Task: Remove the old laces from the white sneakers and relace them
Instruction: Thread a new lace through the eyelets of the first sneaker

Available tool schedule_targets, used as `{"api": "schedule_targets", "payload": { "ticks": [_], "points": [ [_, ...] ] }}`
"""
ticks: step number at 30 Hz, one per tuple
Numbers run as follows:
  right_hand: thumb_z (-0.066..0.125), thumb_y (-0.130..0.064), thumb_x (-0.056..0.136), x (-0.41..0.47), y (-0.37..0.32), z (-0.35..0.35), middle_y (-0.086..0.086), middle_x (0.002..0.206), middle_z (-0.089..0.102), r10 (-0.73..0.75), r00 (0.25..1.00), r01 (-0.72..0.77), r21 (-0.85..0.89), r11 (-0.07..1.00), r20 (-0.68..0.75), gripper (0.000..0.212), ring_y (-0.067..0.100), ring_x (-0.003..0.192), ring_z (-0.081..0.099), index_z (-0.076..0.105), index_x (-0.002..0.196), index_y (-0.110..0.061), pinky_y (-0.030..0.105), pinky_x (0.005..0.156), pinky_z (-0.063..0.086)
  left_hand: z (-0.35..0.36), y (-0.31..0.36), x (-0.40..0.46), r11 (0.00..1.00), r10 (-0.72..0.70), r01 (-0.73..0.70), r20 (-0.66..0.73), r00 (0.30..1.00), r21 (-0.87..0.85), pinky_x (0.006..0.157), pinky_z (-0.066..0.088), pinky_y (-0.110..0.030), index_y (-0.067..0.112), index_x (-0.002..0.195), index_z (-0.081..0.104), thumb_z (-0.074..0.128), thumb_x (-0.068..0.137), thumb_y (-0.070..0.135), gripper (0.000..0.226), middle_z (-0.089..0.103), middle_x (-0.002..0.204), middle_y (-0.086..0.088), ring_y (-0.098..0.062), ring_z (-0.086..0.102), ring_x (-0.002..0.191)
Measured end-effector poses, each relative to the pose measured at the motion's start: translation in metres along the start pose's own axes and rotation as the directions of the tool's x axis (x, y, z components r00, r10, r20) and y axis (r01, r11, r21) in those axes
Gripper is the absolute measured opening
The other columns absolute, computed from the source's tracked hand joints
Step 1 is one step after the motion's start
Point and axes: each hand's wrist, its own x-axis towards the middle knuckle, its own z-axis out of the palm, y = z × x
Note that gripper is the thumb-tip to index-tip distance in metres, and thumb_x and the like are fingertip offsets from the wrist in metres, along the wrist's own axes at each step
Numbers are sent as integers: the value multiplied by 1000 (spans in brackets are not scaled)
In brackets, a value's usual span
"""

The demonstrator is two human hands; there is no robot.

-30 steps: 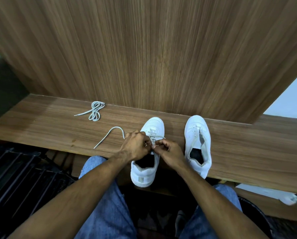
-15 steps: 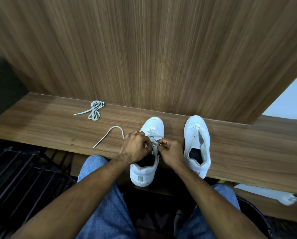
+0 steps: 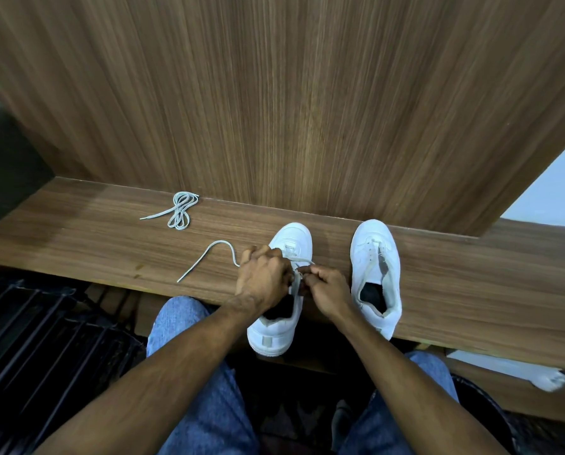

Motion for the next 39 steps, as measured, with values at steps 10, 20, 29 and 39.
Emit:
{"api": "schedule_targets", "payload": {
  "ticks": [10,20,29,39],
  "points": [
    [57,-8,84,8,-11,-12,-7,73,69,-86,996,86,-166,982,7,26,16,76,67,61,69,-27,37,79,54,6,-19,-6,909,-77,81,25,997,-409,86,44,-35,29,96,67,71,77,35,20,52,101,5,-19,52,102],
    [53,-8,82,21,-31,-88,-5,86,69,-81,818,92,-9,996,-569,23,22,87,66,65,87,-26,34,80,50,6,-38,-8,784,-188,242,153,970,-572,74,55,-33,33,83,68,77,73,31,14,69,75,10,-9,65,72],
    [55,-18,87,3,1,1,3,102,63,-409,906,392,-571,721,105,21,25,103,54,70,101,-13,37,87,45,-5,-29,-7,865,-244,295,173,954,-406,65,44,-27,37,57,59,66,69,39,14,53,57,8,-23,61,76],
    [60,-1,88,28,-49,-73,-6,82,69,86,786,299,499,814,-612,14,2,80,62,71,90,-10,18,81,48,-9,-26,-8,833,-317,368,188,929,-412,66,41,-26,35,50,55,70,69,37,24,59,68,4,-25,64,85]
  ]
}}
